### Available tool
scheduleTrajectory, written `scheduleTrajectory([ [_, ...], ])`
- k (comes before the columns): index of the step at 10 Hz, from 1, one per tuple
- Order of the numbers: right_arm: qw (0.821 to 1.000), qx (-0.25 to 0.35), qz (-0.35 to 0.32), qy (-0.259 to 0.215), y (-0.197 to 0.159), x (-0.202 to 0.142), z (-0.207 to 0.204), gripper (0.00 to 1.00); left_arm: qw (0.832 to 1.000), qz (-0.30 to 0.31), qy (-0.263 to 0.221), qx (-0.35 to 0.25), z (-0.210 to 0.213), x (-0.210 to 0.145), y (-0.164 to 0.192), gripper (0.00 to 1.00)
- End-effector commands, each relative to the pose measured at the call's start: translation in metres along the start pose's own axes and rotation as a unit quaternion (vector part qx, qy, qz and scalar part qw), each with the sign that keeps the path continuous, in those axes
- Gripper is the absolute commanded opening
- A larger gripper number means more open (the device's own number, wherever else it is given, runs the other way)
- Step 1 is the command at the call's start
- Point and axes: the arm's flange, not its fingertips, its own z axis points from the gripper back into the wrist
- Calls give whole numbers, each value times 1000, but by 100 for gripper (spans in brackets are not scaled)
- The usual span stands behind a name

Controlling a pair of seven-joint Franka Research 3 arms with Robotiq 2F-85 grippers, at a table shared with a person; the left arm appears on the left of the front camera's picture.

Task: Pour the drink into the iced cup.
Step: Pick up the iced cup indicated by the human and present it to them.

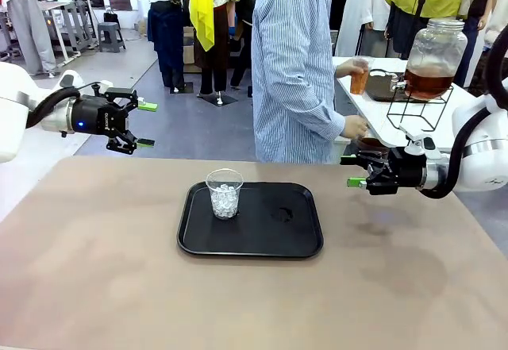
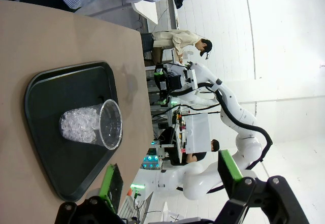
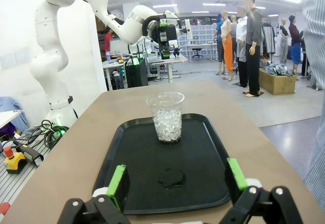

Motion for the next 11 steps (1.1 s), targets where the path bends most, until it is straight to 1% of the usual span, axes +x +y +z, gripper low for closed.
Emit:
scheduleTrajectory([
  [1, 1000, 1, -1, 1, -1, 3, -1, 100, 1000, -1, -1, 1, -1, 0, -1, 100],
  [11, 1000, 1, -1, 1, -1, 3, -1, 100, 1000, -1, -1, 1, -1, 0, -1, 100],
])
